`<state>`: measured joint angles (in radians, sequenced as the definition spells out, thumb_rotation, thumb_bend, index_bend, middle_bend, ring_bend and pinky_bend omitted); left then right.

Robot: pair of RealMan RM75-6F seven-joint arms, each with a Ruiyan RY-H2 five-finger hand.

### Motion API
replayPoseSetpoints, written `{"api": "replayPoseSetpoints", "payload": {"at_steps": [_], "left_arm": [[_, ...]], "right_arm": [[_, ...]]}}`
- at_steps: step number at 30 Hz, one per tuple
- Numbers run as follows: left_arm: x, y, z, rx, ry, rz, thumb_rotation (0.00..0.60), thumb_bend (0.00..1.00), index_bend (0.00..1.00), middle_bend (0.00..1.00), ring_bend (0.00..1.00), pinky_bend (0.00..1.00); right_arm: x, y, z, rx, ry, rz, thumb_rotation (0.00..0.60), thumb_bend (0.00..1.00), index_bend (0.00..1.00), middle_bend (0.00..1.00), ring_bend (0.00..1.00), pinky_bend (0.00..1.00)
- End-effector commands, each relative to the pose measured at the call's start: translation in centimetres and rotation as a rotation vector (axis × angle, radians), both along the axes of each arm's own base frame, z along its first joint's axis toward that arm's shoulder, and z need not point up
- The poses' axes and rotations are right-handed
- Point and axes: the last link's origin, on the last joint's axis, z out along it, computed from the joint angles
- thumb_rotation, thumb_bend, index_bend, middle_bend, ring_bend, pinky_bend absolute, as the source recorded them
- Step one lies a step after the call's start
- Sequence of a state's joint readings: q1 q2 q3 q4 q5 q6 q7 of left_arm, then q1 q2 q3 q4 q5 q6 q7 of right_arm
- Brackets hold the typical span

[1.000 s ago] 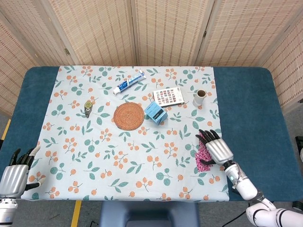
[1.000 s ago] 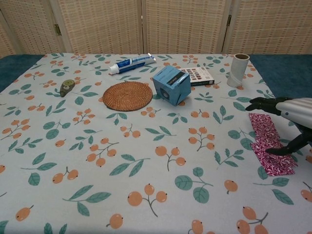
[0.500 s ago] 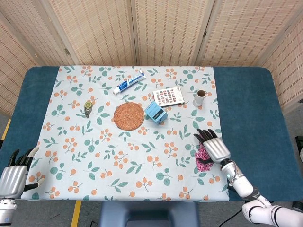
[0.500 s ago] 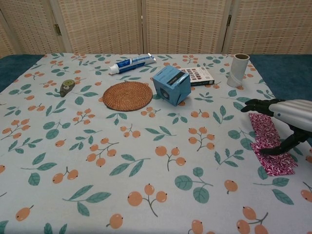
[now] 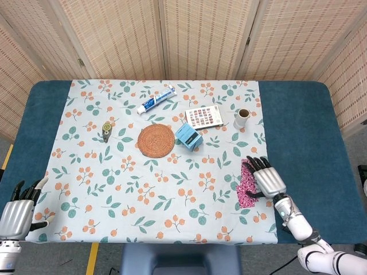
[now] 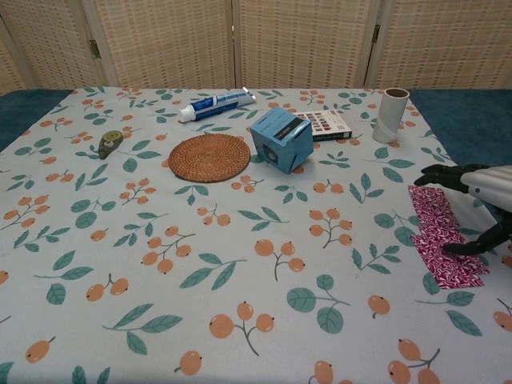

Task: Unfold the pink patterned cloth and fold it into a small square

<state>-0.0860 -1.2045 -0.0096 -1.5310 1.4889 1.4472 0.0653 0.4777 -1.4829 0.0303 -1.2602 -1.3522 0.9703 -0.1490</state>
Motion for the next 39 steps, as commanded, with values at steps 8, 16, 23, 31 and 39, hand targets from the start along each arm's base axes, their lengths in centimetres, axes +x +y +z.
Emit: {"api": "replayPoseSetpoints", "payload": {"at_steps": [8,16,23,31,39], "left_arm": [[0.0,0.1,0.0,0.001,-0.001,-0.002,0.600,0.19,0.10,0.17,0.27,0.00],[-0.2,0.0,0.0,-0.001,-0.001,0.007,0.600,0.19,0.10,0.17,0.27,0.00],[-0.3,0.0,0.0,0.000,-0.003,0.005,0.600,0.19,0.10,0.17,0.27,0.00],[-0.1,0.1,-0.1,-0.002,-0.005,-0.002,0.600,0.19,0.10,0.17,0.27,0.00],[0.0,0.2,-0.3,-0.008,-0.007,-0.011,0.600,0.19,0.10,0.17,0.27,0.00]], "right_arm": [[1.2,-0.2,-0.4,0.005,-0.035,0.031,0.442,0.26,0.08,0.00,0.00,0.00],[2.0,-0.9,-1.4,0.018,-0.038,0.038,0.441,0.26,0.08,0.00,0.00,0.00],[1.5,-1.1,-1.3,0.008,-0.029,0.019,0.440,0.26,0.08,0.00,0.00,0.00],[0.2,-0.3,-0.2,-0.012,-0.013,-0.005,0.438,0.26,0.08,0.00,0.00,0.00],[-1.5,0.7,1.1,-0.042,0.000,-0.052,0.442,0.26,0.08,0.00,0.00,0.00]]}}
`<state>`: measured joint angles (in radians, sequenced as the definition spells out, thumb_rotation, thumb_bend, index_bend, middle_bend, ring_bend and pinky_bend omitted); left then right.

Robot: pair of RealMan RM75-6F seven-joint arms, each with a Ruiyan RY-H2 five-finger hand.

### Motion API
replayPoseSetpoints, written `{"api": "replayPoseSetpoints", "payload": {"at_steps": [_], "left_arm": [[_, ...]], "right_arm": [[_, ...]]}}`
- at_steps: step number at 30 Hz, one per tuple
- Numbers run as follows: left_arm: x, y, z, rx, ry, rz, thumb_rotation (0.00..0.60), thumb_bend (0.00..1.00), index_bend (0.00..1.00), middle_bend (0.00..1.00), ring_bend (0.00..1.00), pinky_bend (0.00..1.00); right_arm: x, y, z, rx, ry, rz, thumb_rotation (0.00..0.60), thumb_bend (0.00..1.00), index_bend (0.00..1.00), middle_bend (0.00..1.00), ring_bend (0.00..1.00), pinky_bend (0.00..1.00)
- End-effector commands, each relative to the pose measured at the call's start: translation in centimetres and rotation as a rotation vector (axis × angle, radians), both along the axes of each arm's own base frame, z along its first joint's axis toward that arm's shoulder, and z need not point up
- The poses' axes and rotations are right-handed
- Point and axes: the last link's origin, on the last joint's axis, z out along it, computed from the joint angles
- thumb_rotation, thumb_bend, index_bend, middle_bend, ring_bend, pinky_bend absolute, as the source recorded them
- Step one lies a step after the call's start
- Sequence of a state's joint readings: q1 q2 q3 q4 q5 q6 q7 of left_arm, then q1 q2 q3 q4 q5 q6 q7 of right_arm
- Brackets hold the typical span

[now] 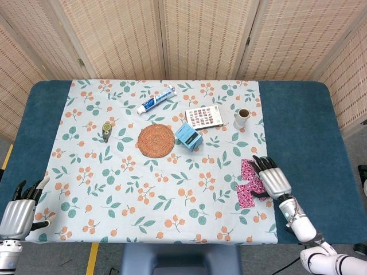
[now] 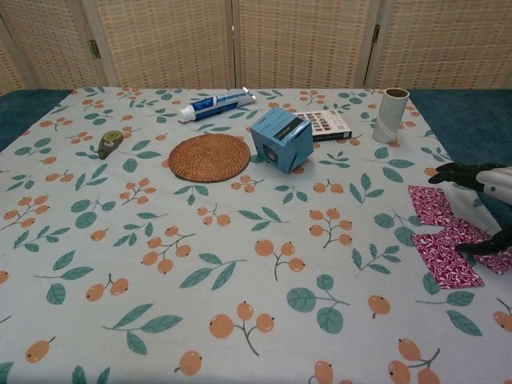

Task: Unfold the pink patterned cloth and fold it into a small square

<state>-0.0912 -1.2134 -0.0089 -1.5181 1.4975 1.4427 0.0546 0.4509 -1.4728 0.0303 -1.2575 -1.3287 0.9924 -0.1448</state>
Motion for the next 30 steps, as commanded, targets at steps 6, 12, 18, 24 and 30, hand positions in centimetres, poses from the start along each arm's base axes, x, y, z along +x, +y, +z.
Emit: {"api": "replayPoseSetpoints", "payload": {"at_steps": [6,12,18,24,30], "left_arm": [[0.1,0.1,-0.1,-0.002,0.000,-0.005,0.600,0.19,0.10,0.17,0.27,0.00],[0.2,0.2,-0.2,-0.007,-0.001,-0.007,0.600,0.19,0.10,0.17,0.27,0.00],[0.1,0.2,-0.2,-0.005,0.001,-0.002,0.600,0.19,0.10,0.18,0.27,0.00],[-0.2,0.0,-0.2,-0.007,0.003,0.010,0.600,0.19,0.10,0.18,0.27,0.00],[-0.4,-0.3,-0.1,-0.003,0.001,0.017,0.600,0.19,0.10,0.18,0.27,0.00]], "right_arm": [[-1.7,0.7,1.5,-0.039,0.015,-0.044,0.443,0.26,0.08,0.00,0.00,0.00],[-1.2,0.2,1.8,-0.057,-0.009,-0.036,0.442,0.26,0.08,0.00,0.00,0.00],[0.5,-1.4,0.3,-0.031,-0.020,-0.006,0.440,0.26,0.08,0.00,0.00,0.00],[1.6,-2.4,-1.2,0.000,-0.020,0.007,0.440,0.26,0.08,0.00,0.00,0.00],[1.4,-2.4,-1.3,0.000,-0.011,0.000,0.441,0.26,0.08,0.00,0.00,0.00]]}}
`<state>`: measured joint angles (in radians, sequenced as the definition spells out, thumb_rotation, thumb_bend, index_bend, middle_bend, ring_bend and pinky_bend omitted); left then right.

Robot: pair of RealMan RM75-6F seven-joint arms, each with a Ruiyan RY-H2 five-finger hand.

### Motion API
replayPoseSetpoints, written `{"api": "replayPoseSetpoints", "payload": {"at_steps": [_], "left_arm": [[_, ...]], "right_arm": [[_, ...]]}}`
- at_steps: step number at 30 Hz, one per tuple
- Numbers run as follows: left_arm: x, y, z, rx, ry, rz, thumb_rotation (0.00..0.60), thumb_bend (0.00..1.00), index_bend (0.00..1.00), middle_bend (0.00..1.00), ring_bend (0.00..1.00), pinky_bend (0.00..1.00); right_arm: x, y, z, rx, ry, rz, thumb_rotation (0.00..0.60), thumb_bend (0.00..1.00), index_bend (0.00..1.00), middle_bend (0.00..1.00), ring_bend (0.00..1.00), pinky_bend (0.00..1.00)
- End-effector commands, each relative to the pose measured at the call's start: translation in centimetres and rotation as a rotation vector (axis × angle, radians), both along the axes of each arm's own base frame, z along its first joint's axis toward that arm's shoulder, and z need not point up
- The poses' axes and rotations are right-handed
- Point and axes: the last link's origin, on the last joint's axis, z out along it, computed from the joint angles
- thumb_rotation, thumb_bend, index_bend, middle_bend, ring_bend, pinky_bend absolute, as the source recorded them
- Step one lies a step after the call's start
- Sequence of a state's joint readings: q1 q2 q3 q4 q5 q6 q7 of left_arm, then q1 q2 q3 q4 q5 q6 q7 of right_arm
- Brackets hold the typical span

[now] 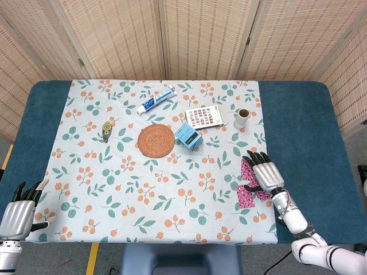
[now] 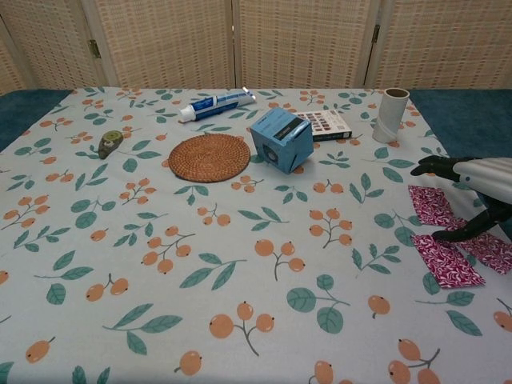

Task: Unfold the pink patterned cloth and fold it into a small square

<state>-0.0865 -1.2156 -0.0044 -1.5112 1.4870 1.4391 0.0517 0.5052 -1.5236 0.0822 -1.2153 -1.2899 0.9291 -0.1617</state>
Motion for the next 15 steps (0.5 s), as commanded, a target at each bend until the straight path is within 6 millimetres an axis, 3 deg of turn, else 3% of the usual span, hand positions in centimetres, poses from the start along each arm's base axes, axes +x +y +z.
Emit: {"api": "replayPoseSetpoints", "payload": {"at_steps": [1,15], "left_arm": [[0.0,0.0,0.0,-0.001,-0.001,-0.001,0.600,0.19,0.10,0.18,0.27,0.00],[0.1,0.0,-0.1,-0.003,-0.002,-0.010,0.600,0.19,0.10,0.18,0.27,0.00]], "right_arm": [[-0.2,0.0,0.1,-0.005,0.005,-0.006,0.442,0.26,0.08,0.00,0.00,0.00],[-1.4,0.4,1.7,-0.044,0.003,-0.030,0.439,0.26,0.08,0.00,0.00,0.00]]}}
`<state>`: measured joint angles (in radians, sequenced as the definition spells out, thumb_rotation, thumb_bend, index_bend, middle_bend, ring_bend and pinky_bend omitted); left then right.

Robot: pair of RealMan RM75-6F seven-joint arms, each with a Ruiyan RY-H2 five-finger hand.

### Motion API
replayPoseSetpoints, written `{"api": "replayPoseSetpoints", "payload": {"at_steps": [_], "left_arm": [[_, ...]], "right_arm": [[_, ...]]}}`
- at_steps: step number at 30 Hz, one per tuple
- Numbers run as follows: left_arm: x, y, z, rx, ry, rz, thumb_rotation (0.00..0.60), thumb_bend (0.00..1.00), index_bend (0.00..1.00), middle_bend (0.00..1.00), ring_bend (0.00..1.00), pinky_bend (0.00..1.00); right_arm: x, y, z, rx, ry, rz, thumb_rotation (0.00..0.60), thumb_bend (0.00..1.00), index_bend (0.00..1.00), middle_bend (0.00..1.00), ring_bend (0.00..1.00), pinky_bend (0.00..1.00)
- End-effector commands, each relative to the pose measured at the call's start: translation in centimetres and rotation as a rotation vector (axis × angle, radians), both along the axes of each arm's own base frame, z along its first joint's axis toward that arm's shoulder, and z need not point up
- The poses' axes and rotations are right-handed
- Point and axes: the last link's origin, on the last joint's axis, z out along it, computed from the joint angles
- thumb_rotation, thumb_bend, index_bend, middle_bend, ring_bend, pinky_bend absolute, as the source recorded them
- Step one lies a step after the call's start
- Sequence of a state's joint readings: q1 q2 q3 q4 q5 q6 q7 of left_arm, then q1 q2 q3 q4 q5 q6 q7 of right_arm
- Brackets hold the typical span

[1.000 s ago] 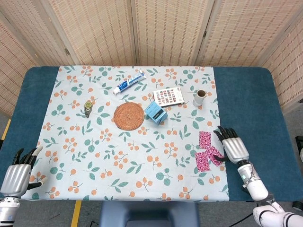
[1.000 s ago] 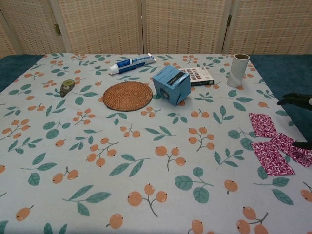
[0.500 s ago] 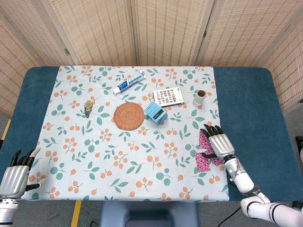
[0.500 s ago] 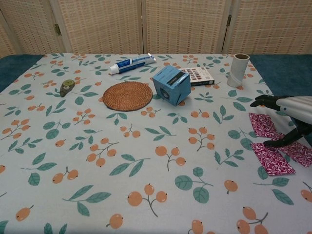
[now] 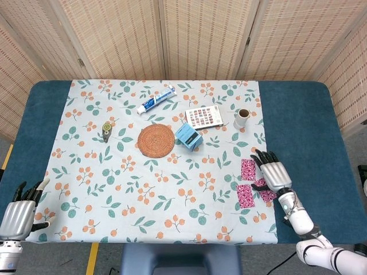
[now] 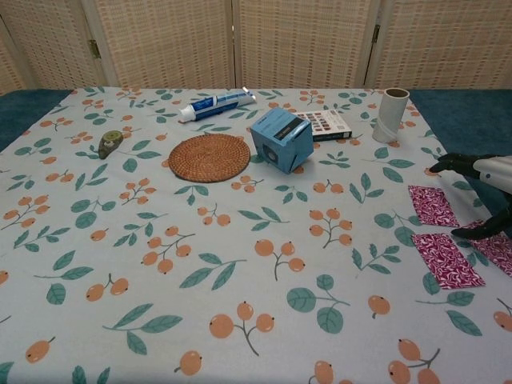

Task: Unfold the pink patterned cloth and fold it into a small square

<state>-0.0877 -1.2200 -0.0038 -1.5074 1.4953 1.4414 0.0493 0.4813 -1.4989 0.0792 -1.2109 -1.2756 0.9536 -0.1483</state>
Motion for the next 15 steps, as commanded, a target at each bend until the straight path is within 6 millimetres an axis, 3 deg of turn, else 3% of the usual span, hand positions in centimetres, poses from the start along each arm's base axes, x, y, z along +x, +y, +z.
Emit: {"api": "replayPoseSetpoints", "payload": {"at_steps": [1,8,15], "left_arm": [[0.0,0.0,0.0,-0.002,0.000,-0.001,0.600,0.19,0.10,0.18,0.27,0.00],[0.0,0.0,0.0,-0.001,-0.001,0.000,0.600,0.19,0.10,0.18,0.27,0.00],[0.1,0.0,0.2,0.001,-0.003,-0.001,0.600,0.19,0.10,0.18,0.27,0.00]], "right_arm": [[0.0,0.2,0.4,-0.009,-0.006,0.005,0.441,0.26,0.08,0.00,0.00,0.00],[0.6,1.0,1.1,0.001,-0.040,0.021,0.443,0.26,0.08,0.00,0.00,0.00],[1.2,3.6,2.0,0.054,-0.087,0.058,0.441,0.26,0.08,0.00,0.00,0.00]]}}
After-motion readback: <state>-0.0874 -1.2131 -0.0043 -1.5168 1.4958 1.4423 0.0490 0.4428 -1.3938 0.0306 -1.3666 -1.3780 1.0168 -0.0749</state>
